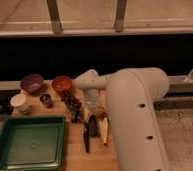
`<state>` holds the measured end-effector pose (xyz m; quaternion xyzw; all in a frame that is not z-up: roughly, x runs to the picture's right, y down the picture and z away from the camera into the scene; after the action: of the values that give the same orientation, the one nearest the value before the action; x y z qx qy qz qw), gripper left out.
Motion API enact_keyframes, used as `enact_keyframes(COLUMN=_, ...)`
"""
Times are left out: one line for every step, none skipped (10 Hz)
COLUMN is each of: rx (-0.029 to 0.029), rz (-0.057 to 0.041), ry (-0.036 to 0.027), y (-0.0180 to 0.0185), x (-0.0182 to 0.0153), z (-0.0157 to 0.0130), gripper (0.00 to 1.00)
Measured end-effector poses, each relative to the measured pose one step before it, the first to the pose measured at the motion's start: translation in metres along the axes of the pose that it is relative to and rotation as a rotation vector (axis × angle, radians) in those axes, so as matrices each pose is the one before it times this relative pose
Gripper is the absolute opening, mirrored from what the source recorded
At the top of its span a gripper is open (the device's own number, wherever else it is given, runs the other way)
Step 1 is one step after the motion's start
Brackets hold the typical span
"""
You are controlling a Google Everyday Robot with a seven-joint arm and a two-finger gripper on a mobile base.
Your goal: Place eraser in metal cup
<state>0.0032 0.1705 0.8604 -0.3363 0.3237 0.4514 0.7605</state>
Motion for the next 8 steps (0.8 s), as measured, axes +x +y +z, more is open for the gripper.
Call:
enact_keyframes(rx=0.02099, rz=0.00131, ry=-0.00328, y=0.00597, x=0.00378, z=-0.00212, gripper=0.74)
enact_keyframes(rx=0.03029, rz=-0.00031, ry=-0.00757, y=0.01054, x=0.00581, z=-0.00454, gripper=0.74)
enact_keyframes(rx=0.01032, rz=-0.00584, ry=-0.00522, y=0.00828, x=0.0017, z=-0.00356, gripper=0.74)
enact_keyframes(rx=0.0102, rz=-0.00482, ry=-0.00322, y=0.00377, x=0.00069, z=-0.00137, gripper=0.74)
enact_keyframes(rx=0.00681, rz=-0.00421, ry=-0.0015, y=0.00283, x=0.00013, z=-0.0006, gripper=0.74)
enact_keyframes(rx=0.0028, rz=-0.00318, ry=0.00049, y=0.00215, x=0.00003, z=0.00072, gripper=0.74)
enact_keyframes(rx=0.00047, rz=-0.00295, ry=0.00251, y=0.00183, x=-0.00065, z=0.00153, gripper=0.74)
enact_keyframes(rx=-0.00336, rz=-0.00085, ry=0.00297, y=0.0022, x=-0.00154, z=0.00135, gripper=0.74)
